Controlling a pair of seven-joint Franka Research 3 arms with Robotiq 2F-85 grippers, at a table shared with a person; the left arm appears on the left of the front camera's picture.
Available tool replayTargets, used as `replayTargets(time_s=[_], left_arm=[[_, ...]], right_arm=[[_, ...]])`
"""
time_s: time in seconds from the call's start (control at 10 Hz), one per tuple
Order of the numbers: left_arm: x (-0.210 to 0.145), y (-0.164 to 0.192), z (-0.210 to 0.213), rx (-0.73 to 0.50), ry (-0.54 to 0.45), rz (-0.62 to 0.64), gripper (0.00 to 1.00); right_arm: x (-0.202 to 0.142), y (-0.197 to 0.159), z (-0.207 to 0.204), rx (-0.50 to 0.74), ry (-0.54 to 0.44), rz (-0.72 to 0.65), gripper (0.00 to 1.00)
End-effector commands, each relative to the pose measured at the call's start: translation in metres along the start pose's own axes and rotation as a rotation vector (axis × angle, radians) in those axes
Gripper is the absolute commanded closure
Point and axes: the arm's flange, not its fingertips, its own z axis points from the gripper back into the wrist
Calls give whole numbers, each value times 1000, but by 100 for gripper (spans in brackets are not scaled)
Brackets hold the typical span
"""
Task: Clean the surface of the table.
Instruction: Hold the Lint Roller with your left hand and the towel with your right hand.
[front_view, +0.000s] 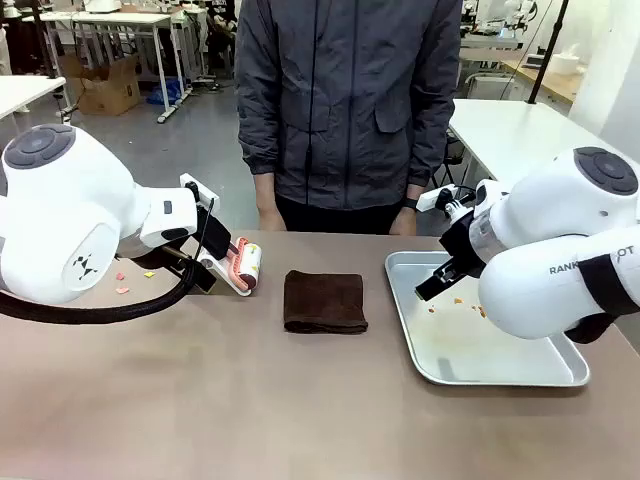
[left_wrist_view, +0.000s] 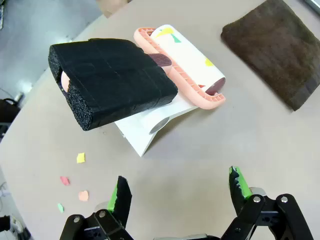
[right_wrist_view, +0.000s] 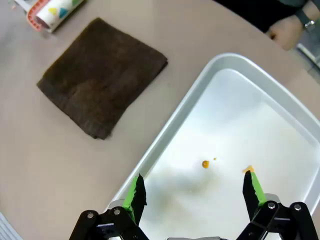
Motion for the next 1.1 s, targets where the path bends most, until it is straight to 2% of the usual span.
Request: replayTargets(time_s=[0.0,1.0], left_arm=[[0,0,0,0,0,0,0],[0,0,0,0,0,0,0]], right_arm=[[0,0,0,0,0,0,0],[0,0,0,0,0,0,0]])
